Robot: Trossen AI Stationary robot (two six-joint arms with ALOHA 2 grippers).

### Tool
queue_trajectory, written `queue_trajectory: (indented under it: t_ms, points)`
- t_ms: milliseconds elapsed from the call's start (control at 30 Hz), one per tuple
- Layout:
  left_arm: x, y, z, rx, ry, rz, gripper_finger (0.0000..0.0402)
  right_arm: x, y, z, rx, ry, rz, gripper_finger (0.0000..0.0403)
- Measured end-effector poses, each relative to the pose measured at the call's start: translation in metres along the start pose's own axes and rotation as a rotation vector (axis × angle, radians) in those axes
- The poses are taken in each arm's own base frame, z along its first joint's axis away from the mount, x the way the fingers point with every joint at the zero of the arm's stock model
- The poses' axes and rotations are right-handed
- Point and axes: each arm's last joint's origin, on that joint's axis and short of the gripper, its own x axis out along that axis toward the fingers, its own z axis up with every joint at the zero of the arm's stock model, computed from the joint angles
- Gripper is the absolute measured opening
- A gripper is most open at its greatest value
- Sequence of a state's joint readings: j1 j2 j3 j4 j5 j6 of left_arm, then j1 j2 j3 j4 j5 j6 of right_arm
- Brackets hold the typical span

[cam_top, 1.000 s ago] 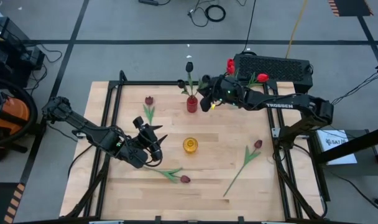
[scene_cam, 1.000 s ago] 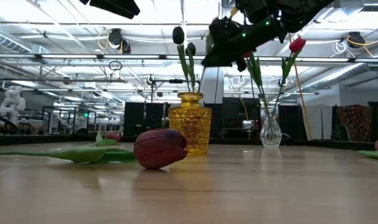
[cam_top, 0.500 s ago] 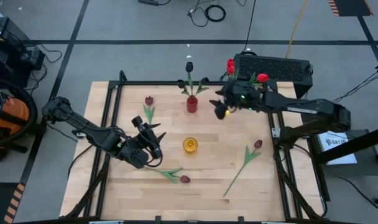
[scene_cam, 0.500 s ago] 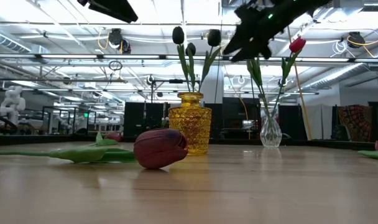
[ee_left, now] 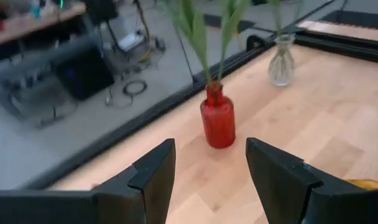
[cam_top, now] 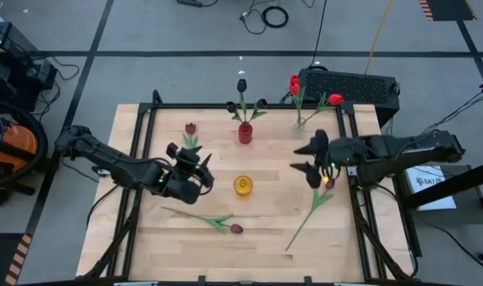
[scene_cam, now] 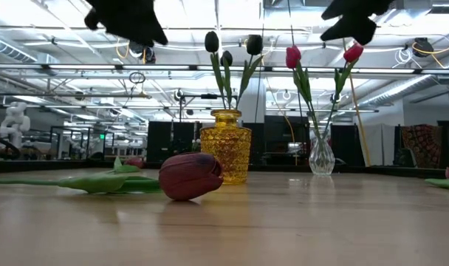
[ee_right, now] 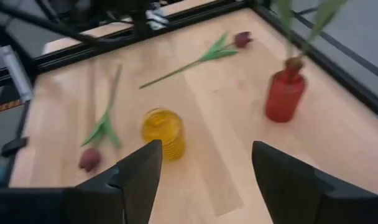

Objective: Sort flowers into vase by color
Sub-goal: Put the top dark red flower into the yellow vase

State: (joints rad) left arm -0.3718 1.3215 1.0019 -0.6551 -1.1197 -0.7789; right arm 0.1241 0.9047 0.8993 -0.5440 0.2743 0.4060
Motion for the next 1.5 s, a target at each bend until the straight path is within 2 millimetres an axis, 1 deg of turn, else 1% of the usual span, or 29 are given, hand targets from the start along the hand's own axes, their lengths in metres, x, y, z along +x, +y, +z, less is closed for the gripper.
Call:
queue_trajectory:
  t_ms: [67,167,333,433,600,733,800,967,1100,1300,1500]
  points:
    - [0.01,-0.002,-0.004,-0.033,0.062,-0.002,0.0203,0.001,0.005,-0.012,-0.018,0.002,0.012,0.0234]
    - [0.03,-0.001,-0.017,-0.024,0.231,0.007,0.0203,0.004,0.009,-0.026,-0.046,0.017,0.038,0.0226]
    - [0.063,0.008,-0.039,-0.059,0.453,0.172,0.0203,0.004,0.01,-0.028,-0.058,0.022,0.047,0.0213]
    - [0.079,0.01,-0.052,-0.077,0.532,0.265,0.0203,0.004,0.011,-0.026,-0.065,0.011,0.052,0.0207]
    - [0.097,0.002,-0.075,-0.034,0.65,0.31,0.0203,0.004,0.01,-0.026,-0.078,0.008,0.046,0.0203]
    - [0.103,-0.004,-0.088,-0.002,0.702,0.329,0.0203,0.004,0.01,-0.026,-0.06,0.009,0.045,0.0203]
    - [0.104,-0.004,-0.094,-0.013,0.719,0.341,0.0203,0.004,0.01,-0.026,-0.057,0.01,0.046,0.0203]
    - [0.101,0.007,-0.109,-0.039,0.748,0.387,0.0203,0.004,0.01,-0.027,-0.057,0.012,0.047,0.0203]
    - [0.098,0.013,-0.117,-0.063,0.781,0.404,0.0188,0.004,0.01,-0.027,-0.06,0.012,0.047,0.0203]
    - [0.1,0.013,-0.123,-0.1,0.766,0.385,0.0158,0.004,0.01,-0.026,-0.061,0.011,0.048,0.0203]
    - [0.109,0.011,-0.12,-0.152,0.731,0.357,0.0155,0.004,0.01,-0.026,-0.061,0.011,0.048,0.0203]
